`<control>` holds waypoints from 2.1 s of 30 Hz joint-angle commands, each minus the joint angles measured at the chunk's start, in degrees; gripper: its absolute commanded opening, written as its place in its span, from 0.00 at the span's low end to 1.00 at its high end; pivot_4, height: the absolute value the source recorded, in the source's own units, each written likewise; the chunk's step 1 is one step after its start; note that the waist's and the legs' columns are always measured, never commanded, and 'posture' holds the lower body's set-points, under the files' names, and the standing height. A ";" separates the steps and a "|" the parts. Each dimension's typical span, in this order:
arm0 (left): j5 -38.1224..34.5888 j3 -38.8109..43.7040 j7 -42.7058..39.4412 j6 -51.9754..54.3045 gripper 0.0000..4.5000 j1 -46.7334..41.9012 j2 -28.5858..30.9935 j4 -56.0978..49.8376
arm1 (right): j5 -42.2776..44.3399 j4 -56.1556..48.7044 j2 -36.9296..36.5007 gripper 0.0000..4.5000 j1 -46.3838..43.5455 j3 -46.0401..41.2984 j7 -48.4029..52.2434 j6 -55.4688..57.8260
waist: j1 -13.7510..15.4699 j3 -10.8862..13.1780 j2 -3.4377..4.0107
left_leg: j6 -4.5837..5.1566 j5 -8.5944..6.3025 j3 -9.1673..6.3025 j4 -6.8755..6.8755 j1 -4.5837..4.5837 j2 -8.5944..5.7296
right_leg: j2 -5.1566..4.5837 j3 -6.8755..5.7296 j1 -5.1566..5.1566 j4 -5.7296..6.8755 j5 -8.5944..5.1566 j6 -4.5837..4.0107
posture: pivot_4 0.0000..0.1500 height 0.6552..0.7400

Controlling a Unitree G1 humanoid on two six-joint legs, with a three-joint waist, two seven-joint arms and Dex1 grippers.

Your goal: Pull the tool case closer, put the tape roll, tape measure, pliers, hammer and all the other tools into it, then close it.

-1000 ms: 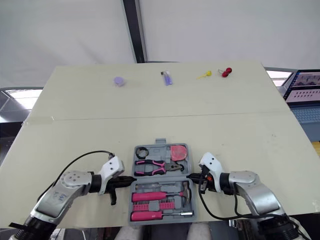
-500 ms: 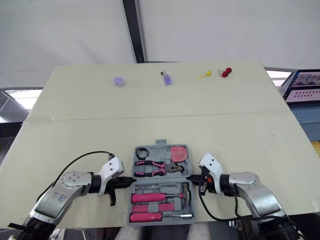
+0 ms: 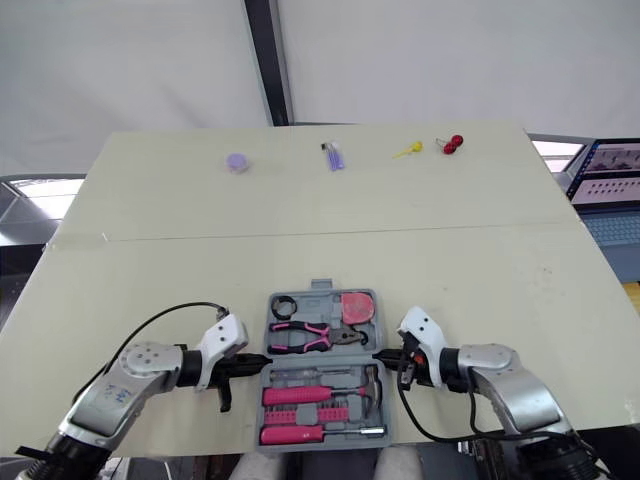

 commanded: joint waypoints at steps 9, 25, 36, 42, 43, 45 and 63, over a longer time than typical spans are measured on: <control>-7.16 9.76 -5.42 -3.44 0.00 3.72 6.44 0.58 | 9.53 10.70 -3.10 0.74 -13.37 -9.82 3.32 8.59 | -0.15 0.03 -0.01 | 0.00 0.00 0.00 0.02 -0.03 0.02 | 0.01 0.00 -0.04 0.03 0.00 0.00 | 1.00 1.00; 3.87 -8.74 -7.05 -11.85 0.00 6.33 8.47 -4.16 | 10.16 23.67 5.63 0.99 -25.75 -3.70 0.11 26.55 | -0.08 0.00 0.15 | 0.00 0.00 0.03 0.00 -0.01 0.02 | 0.01 0.00 -0.04 0.03 0.00 0.00 | 1.00 1.00; 6.08 -10.04 -6.42 -19.16 0.00 6.90 8.49 1.33 | 12.99 19.09 11.23 0.99 -23.84 -4.02 -1.96 29.64 | -0.39 -0.19 0.42 | 0.00 0.00 0.04 -0.05 0.05 0.02 | 0.01 0.01 -0.04 0.06 0.00 0.00 | 1.00 1.00; 5.95 -9.33 -6.54 -20.60 0.00 7.38 8.98 1.98 | 14.46 18.76 12.22 0.99 -22.67 -6.80 -0.28 26.71 | -1.37 -0.21 0.46 | 0.00 0.00 0.05 -0.24 0.10 0.02 | 0.01 0.00 -0.05 0.05 0.00 0.00 | 1.00 1.00; 5.94 -9.13 -6.48 -20.99 0.00 7.58 9.04 2.06 | 14.98 17.85 11.70 0.99 -22.08 -6.77 0.98 26.21 | -1.37 -0.21 0.46 | 0.00 0.00 0.06 -0.26 0.10 0.02 | 0.00 0.00 -0.06 0.05 0.00 0.00 | 1.00 1.00; 6.21 -8.77 -6.21 -21.90 0.00 8.09 9.31 2.35 | 16.96 15.62 10.90 0.99 -20.91 -7.42 3.45 25.88 | -1.38 -0.20 0.46 | 0.00 0.00 0.06 -0.27 0.10 0.02 | 0.00 0.00 -0.07 0.04 0.00 0.00 | 1.00 1.00; -4.56 3.50 2.17 -22.56 0.00 23.15 1.65 0.07 | 22.56 8.54 4.60 0.99 -19.13 -7.82 10.46 25.51 | -1.58 -0.19 0.46 | -0.03 0.01 0.28 -0.56 0.42 0.07 | 0.00 0.07 -0.05 0.01 0.00 0.00 | 1.00 1.00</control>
